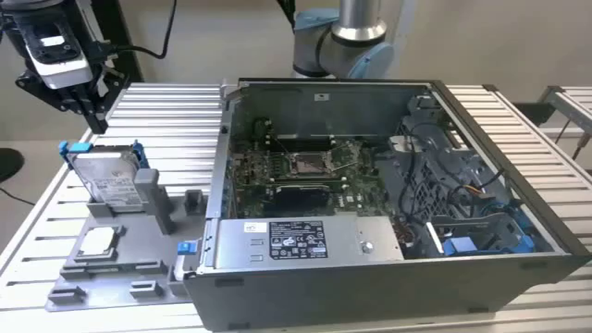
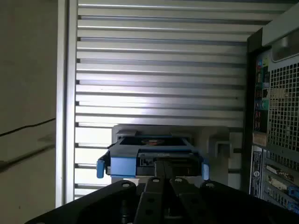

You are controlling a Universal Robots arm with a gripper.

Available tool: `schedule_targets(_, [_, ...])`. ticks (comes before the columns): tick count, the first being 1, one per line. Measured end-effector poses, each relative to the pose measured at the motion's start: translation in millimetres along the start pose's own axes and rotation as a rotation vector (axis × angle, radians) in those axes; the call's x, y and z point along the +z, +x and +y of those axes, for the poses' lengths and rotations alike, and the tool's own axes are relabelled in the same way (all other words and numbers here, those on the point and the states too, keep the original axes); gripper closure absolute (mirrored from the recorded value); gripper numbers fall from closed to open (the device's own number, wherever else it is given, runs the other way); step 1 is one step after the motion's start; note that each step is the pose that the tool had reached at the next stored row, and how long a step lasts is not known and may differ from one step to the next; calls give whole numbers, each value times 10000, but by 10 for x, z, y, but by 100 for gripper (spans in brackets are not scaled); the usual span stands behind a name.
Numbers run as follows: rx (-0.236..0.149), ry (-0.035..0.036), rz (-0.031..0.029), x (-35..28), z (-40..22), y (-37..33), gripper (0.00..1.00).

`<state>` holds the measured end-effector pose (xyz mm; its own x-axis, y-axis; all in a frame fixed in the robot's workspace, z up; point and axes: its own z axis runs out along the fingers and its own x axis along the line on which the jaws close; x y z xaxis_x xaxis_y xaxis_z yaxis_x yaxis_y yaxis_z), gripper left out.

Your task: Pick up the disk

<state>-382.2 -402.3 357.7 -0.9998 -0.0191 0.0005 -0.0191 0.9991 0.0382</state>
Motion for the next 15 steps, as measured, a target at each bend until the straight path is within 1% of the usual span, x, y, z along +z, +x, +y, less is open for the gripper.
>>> schedule_targets(12, [0, 0, 0, 0, 0, 0, 100])
schedule_targets(15, [1, 1, 1, 0, 7, 18, 100])
